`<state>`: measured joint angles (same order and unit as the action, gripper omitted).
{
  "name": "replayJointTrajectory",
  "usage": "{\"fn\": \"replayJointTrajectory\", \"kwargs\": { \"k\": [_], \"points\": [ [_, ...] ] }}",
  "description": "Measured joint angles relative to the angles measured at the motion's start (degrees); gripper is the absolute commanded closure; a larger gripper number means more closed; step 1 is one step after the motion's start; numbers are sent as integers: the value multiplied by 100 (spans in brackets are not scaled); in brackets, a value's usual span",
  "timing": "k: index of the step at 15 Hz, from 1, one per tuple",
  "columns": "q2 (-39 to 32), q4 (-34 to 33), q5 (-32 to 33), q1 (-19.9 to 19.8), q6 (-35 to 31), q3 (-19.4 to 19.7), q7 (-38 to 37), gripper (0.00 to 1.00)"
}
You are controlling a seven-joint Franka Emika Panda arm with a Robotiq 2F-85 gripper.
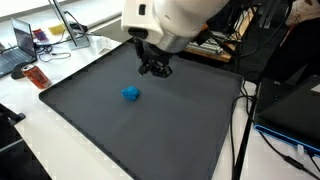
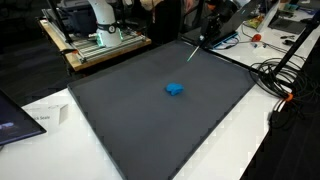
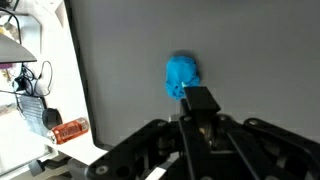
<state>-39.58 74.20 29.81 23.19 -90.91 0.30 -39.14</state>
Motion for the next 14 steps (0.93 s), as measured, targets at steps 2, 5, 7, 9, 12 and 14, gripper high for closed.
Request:
{"fn": "replayJointTrajectory", "kwargs": {
  "k": [2, 5, 7, 9, 12, 14],
  "points": [
    [-253, -217, 46, 62, 67, 83, -62, 97],
    [-606, -501, 88, 115, 135, 199, -136, 97],
    [-816, -644, 191, 176, 140, 286, -160, 97],
    [-1010, -754, 380, 287, 172, 364, -169, 97],
    [-1273, -891, 704, 490, 265, 435, -177, 97],
    [-1431, -986, 923, 625, 372, 459, -181, 97]
  ]
}}
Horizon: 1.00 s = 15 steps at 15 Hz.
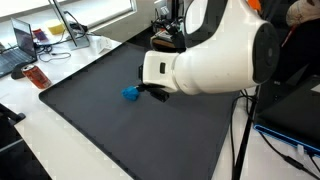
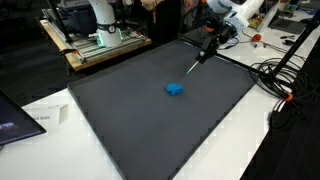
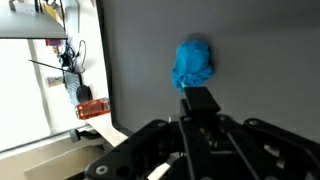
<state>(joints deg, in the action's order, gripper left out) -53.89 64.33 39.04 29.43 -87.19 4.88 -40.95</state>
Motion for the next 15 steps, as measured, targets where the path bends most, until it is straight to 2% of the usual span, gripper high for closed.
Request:
{"fn": "replayJointTrajectory", "kwargs": {
  "k": [5, 15],
  "points": [
    [-391, -263, 322, 198, 287, 5, 0, 97],
    [-1138, -1124, 452, 238, 806, 8, 86, 97]
  ]
}}
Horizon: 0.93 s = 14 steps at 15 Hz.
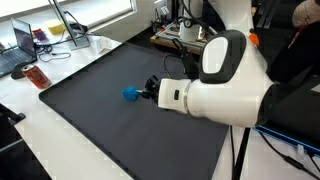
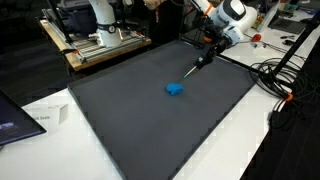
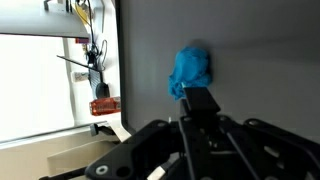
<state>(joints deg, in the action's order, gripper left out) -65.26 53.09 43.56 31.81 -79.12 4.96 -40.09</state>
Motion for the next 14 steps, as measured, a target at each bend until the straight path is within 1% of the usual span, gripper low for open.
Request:
{"fn": "replayJointTrajectory", "kwargs": {
  "k": [4, 7, 14],
  "points": [
    [20, -430, -63, -55, 284, -14, 416, 97],
    [91, -705, -239, -197, 391, -63, 849, 97],
    [467, -990, -1159, -863, 432, -445, 1992, 97]
  ]
}}
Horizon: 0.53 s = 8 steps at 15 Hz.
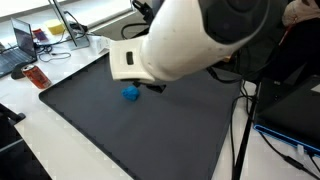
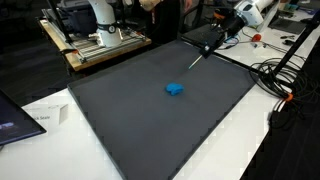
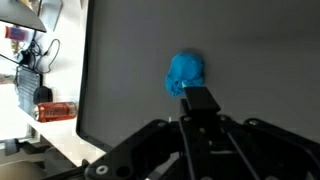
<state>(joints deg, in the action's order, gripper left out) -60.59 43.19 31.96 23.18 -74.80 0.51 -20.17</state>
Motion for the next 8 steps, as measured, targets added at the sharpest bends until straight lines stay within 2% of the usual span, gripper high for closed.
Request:
{"fn": "replayJointTrajectory", "kwargs": {
  "k": [8],
  "points": [
    [411, -55, -958, -813, 48, -406, 725, 97]
  ]
}}
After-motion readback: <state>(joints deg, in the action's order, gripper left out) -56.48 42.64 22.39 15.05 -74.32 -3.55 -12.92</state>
